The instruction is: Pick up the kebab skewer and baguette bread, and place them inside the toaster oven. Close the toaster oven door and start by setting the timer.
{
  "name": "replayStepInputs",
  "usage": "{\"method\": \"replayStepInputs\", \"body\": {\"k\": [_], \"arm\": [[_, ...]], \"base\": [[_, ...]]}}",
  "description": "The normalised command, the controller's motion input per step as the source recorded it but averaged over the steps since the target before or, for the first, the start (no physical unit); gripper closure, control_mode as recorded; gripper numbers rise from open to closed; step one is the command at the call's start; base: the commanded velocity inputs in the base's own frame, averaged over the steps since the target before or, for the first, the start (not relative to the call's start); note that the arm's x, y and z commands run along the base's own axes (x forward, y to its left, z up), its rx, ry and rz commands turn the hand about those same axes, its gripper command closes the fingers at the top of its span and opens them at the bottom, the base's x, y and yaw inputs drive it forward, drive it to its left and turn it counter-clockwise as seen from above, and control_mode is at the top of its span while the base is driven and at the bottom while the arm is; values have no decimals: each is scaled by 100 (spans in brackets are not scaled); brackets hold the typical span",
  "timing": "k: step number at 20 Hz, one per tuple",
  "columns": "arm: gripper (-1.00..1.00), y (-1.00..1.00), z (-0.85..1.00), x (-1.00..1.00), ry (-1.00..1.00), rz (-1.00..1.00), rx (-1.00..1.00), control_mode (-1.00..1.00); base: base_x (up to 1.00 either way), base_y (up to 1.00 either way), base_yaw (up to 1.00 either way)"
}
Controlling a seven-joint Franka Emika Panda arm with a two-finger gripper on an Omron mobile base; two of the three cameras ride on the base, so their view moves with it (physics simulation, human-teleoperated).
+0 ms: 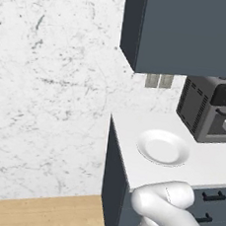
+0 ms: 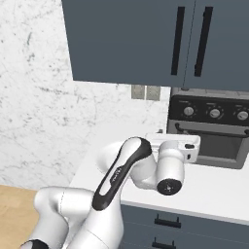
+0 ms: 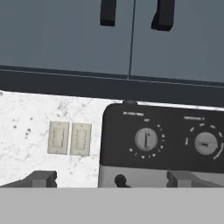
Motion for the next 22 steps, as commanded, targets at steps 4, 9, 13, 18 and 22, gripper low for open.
{"method": "replayStepInputs", "body": {"k": [4,9,13,18,22], "arm": [[-100,0,23,3,0,0,0,-100],[-100,-2,20,4,0,0,0,-100],[-100,-1,1,22,0,0,0,-100],[-100,-7,1,23,0,0,0,-100],[-100,-15,1,21,0,0,0,-100]], "base": [[0,0,0],[0,0,0],[0,0,0],[0,0,0],[0,0,0]]}}
